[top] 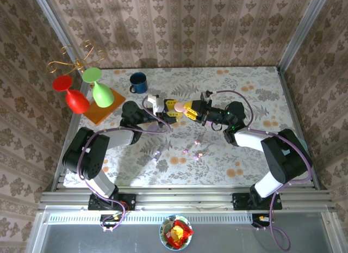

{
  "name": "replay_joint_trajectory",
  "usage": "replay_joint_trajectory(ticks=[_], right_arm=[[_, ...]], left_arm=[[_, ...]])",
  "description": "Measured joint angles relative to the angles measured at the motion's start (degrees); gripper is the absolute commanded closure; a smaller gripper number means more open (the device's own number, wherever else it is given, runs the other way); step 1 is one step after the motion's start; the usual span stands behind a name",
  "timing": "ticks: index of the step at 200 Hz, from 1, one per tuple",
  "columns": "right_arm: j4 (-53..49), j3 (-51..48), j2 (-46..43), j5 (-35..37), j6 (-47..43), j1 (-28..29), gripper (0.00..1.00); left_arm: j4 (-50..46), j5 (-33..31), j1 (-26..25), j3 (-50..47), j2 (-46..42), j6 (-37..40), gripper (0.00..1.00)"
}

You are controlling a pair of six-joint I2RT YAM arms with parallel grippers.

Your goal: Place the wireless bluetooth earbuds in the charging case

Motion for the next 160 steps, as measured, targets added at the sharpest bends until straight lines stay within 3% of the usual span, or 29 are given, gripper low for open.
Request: replay_joint_trajectory(ticks=[33, 54, 88, 121, 160], right_arm=[[-2.12, 0.00, -0.74, 0.04, -3.30, 0.00, 0.47], [-9.99, 0.02, -4.15, 0.15, -9.42, -0.13, 0.32], [-33.57, 1.73, -14.49, 3.17, -27.69, -0.74, 0.24], [-56.59, 7.72, -21.88, 10.62, -50.95, -0.09, 0.20], [-73.81, 14.23, -25.00, 24.52, -77.77, 8.24, 0.20]], left_arm=[[-0.11, 0.46, -0.02, 0.00, 0.11, -0.02, 0.70], [-0.07, 0.87, -0.20, -0.02, 0.15, -0.02, 0.69], [-0.09, 1.16, -0.24, -0.87, -0.04, 0.28, 0.69], [-0.17, 1.33, -0.24, -3.50, -1.01, 0.61, 0.69], [-0.07, 2.34, -0.24, -4.83, -2.36, 0.59, 0.69]])
